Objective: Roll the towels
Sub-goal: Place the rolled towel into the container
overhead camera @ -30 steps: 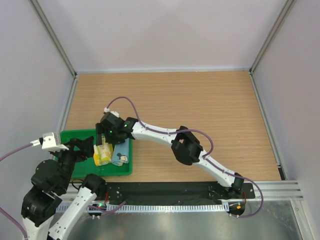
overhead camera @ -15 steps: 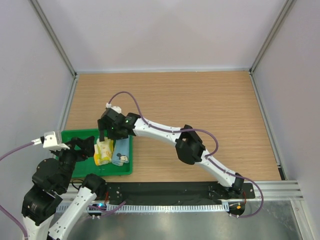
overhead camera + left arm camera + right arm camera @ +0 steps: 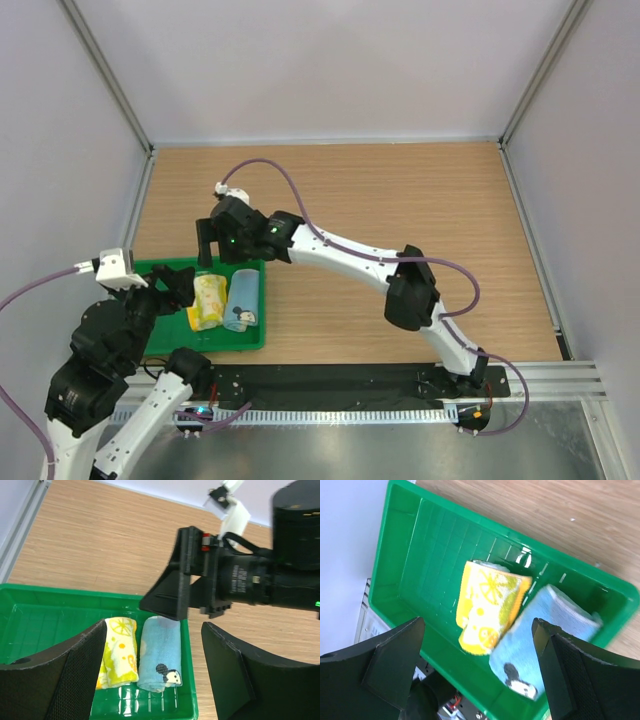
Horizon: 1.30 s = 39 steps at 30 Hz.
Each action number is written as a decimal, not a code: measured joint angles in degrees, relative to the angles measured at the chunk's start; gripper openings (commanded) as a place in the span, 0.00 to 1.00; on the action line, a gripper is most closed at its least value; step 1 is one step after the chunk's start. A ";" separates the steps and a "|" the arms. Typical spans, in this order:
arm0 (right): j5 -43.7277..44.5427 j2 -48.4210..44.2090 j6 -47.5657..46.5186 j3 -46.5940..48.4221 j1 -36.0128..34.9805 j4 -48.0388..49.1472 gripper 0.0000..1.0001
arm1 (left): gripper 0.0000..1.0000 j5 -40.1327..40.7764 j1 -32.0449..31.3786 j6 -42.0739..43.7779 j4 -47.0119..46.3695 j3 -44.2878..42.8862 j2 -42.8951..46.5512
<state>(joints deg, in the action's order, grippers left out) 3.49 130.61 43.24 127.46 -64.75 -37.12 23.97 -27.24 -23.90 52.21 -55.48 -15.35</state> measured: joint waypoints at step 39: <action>26.64 -63.39 -19.23 -62.99 0.07 12.98 1.00 | 1.00 -3.87 0.00 10.60 -18.29 0.26 -22.58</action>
<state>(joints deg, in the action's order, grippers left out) 30.13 67.22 24.01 64.47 -64.69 -24.14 20.10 -27.24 -13.30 33.91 -55.22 -37.93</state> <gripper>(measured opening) 0.996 0.996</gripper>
